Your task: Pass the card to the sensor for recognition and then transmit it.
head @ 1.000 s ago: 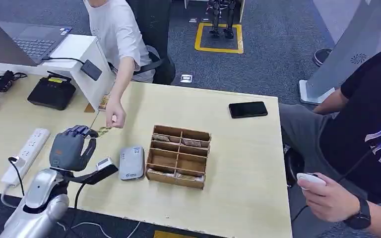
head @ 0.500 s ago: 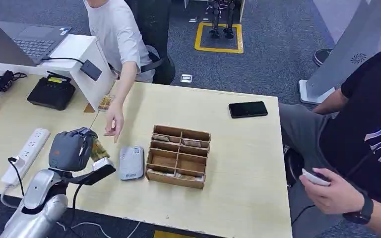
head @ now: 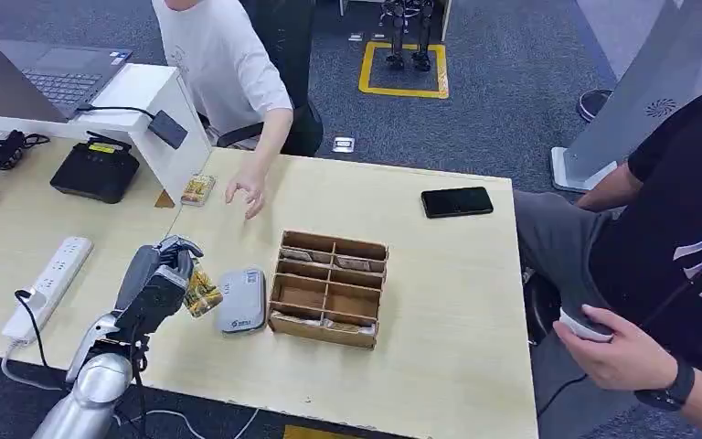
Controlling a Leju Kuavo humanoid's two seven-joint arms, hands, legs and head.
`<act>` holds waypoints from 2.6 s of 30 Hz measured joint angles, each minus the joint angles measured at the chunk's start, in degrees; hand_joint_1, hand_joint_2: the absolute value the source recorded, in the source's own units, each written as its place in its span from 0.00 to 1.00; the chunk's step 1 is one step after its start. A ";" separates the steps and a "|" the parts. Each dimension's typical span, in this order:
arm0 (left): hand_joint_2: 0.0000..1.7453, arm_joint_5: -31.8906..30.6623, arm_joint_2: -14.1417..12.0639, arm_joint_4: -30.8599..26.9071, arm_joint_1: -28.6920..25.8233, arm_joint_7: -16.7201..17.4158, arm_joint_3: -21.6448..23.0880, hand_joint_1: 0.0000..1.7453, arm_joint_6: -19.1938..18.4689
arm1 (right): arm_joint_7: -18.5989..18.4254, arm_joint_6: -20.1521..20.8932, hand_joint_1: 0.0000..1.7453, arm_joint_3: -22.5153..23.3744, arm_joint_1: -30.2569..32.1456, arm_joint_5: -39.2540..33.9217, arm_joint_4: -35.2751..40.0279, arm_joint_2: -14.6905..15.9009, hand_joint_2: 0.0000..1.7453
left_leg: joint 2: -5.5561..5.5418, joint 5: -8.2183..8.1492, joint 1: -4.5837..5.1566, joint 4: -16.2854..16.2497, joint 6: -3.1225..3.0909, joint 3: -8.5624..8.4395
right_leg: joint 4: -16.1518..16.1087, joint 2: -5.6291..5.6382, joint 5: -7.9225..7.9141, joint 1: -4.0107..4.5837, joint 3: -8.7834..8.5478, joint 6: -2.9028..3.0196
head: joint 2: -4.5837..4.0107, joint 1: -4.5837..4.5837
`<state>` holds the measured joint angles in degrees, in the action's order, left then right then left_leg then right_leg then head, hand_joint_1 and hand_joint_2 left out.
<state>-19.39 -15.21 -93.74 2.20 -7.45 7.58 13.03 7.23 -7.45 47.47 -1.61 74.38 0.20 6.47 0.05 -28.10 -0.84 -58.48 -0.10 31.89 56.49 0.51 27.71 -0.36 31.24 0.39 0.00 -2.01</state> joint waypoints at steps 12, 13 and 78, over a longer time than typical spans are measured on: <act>1.00 1.64 0.48 0.00 0.03 -0.39 -0.89 1.00 -0.33 | 0.17 0.02 0.00 0.00 -0.01 0.20 0.00 0.00 1.00 | 0.00 0.00 0.02 0.00 0.00 0.01 | 0.00 0.00 0.00 -0.01 0.00 0.00 | 0.00 0.00; 1.00 1.62 0.48 0.02 0.05 -0.48 -0.96 1.00 -0.13 | 0.22 0.02 0.00 0.00 -0.02 0.22 0.00 0.00 1.00 | 0.00 0.00 0.02 0.00 0.00 0.01 | 0.00 0.00 0.00 -0.01 0.00 0.00 | 0.00 0.00; 1.00 5.79 8.83 14.10 1.10 2.27 -1.46 1.00 5.73 | -0.24 -0.44 0.00 0.18 -1.01 3.10 0.00 -0.72 1.00 | 0.00 -0.01 0.04 0.00 -0.01 0.01 | -0.01 -0.01 0.00 -0.02 0.00 0.00 | 0.00 0.00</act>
<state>-13.59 -6.38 -79.65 3.30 -5.18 6.12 18.75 6.99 -7.89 47.65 -2.62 77.48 0.20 5.75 0.04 -28.11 -0.80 -58.49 -0.11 31.90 56.48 0.50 27.71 -0.38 31.24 0.39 0.00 -2.01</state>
